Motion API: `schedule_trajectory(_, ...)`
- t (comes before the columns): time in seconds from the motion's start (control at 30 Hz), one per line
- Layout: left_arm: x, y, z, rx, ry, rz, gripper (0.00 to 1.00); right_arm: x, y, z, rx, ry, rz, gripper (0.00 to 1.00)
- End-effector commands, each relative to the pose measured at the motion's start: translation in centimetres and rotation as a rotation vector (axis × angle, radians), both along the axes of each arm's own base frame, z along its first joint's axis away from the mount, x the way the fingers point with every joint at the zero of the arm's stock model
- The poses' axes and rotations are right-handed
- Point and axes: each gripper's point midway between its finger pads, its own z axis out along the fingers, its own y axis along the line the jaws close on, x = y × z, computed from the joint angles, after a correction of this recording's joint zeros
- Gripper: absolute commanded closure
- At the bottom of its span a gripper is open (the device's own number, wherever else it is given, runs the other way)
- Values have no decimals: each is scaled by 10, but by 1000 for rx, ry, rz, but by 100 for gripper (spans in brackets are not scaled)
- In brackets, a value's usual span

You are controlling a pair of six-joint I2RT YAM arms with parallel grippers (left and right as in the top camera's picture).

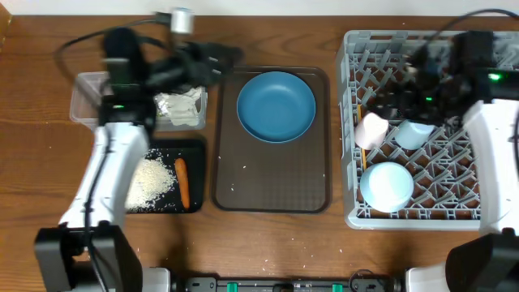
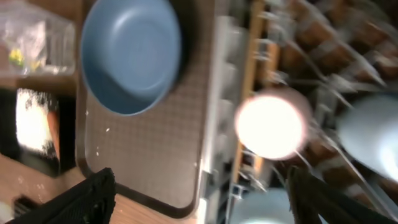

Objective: Sort waste into correct bins and load items into the dishwasher rack
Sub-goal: 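Move the right gripper left over the brown tray to the blue plate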

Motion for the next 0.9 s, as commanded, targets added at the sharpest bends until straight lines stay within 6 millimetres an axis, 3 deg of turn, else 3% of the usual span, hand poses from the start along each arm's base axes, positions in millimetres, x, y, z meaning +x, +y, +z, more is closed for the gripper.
schedule_trajectory(0.0, 9, 54, 9, 0, -1, 133, 2, -1, 50, 7, -31, -69, 148, 21)
schedule_trajectory(0.17, 7, 110, 1, -19, 56, 239, 2, 3, 121, 12, -166, -238, 300, 21)
schedule_trajectory(0.3, 6, 127, -1, -25, 64, 270, 2, 1, 183, 12, -220, -366, 402, 20)
schedule_trajectory(0.4, 6, 132, -1, -25, 64, 282, 2, -1, 220, -4, -264, -413, 454, 19)
schedule_trajectory(0.6, 6, 132, -1, -25, 64, 282, 2, 12, 261, -62, -373, -434, 483, 17)
schedule_trajectory(0.87, 6, 132, -1, -25, 64, 282, 2, 32, 280, -119, -409, -429, 481, 18)
